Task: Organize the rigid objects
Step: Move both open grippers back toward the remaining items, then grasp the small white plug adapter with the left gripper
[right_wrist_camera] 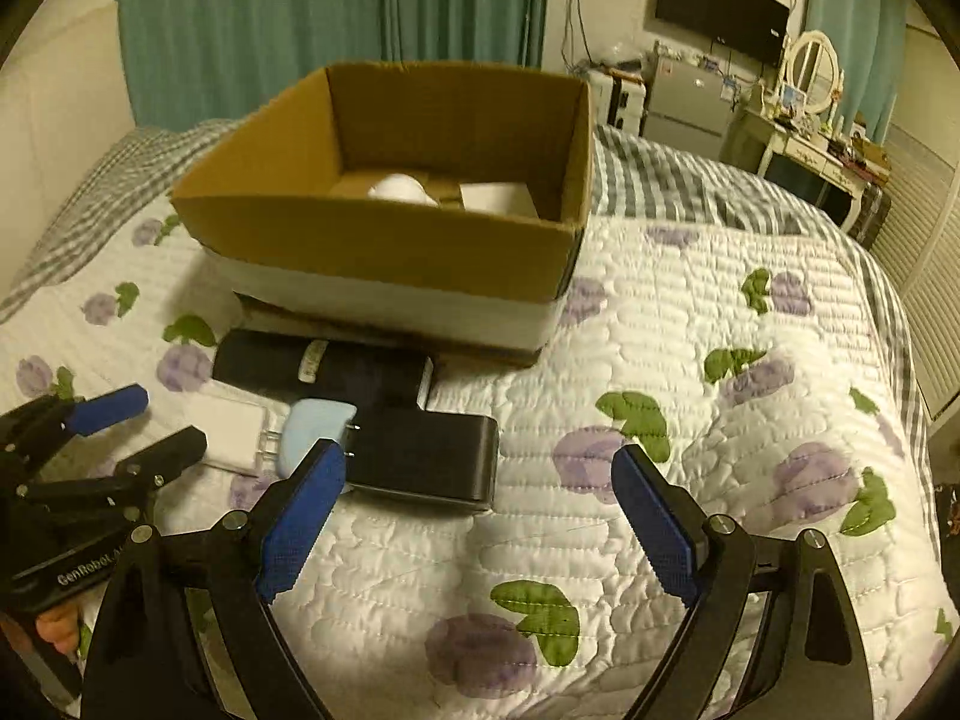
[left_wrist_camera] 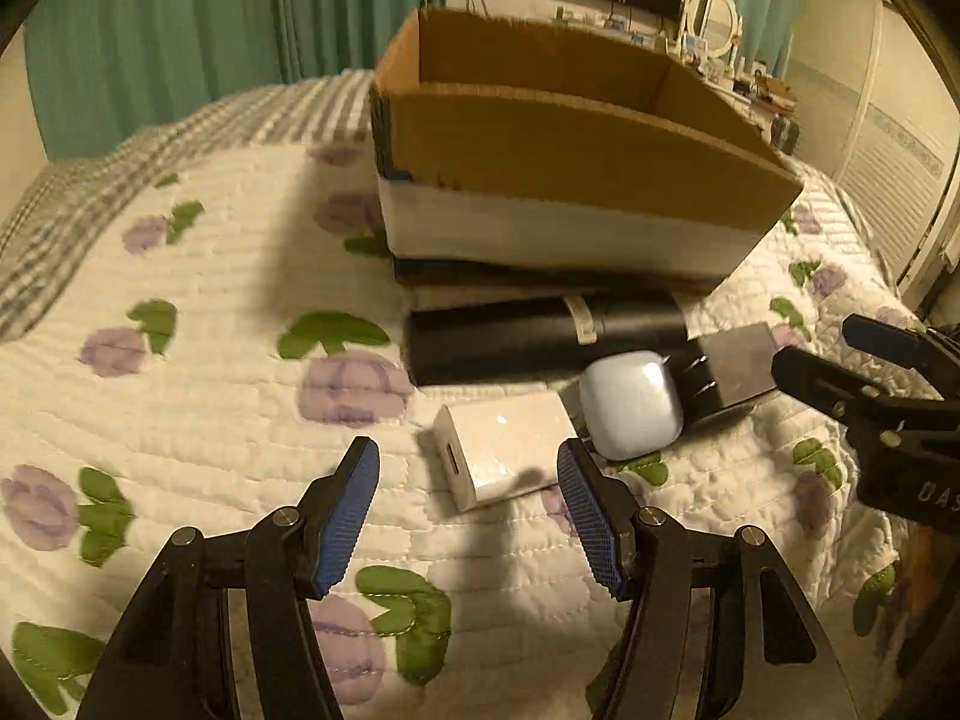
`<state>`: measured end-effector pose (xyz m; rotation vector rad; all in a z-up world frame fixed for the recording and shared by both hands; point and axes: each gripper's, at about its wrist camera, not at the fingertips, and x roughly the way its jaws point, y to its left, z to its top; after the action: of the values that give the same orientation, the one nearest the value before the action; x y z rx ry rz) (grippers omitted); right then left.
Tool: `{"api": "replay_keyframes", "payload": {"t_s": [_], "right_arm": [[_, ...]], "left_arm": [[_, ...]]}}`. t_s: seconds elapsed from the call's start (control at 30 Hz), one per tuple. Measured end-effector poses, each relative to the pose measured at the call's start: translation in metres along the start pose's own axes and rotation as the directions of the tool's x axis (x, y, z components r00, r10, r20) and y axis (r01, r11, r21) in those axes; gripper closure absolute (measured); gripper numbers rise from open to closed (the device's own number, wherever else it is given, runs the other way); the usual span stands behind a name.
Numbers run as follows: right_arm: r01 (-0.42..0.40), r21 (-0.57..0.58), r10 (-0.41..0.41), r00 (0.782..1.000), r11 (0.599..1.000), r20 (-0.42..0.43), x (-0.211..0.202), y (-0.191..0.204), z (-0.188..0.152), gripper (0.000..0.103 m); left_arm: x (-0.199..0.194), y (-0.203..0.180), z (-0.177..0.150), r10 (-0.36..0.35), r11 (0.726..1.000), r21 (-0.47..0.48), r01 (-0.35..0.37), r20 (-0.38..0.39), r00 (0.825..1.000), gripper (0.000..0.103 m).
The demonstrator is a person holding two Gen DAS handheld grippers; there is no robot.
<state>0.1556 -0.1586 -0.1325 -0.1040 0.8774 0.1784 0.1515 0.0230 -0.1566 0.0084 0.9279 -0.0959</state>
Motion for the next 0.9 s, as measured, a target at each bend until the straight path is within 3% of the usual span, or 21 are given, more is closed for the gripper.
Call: {"api": "replay_keyframes", "payload": {"t_s": [0.17,0.4,0.67,0.9], "right_arm": [[-0.014,0.035,0.015,1.0,0.999,-0.025,0.006,-0.006,0.001,0.012],[-0.017,0.035,0.018,0.999,0.999,-0.03,0.007,-0.006,0.001,0.012],[-0.016,0.037,0.018,0.999,0.999,-0.032,0.007,-0.006,0.001,0.012],[-0.027,0.017,0.027,0.999,0.999,-0.035,0.01,0.0,0.0,0.012]], "left_arm": [[0.012,-0.008,0.004,-0.037,0.999,0.008,0.037,-0.026,0.999,0.038],[0.035,-0.025,0.007,0.057,0.996,0.072,-0.052,-0.078,0.995,0.038],[0.016,-0.008,0.003,-0.025,1.0,0.007,0.025,-0.034,0.999,0.041],[-0.005,0.01,0.009,0.043,0.998,-0.054,-0.041,0.033,0.999,0.041]]}}
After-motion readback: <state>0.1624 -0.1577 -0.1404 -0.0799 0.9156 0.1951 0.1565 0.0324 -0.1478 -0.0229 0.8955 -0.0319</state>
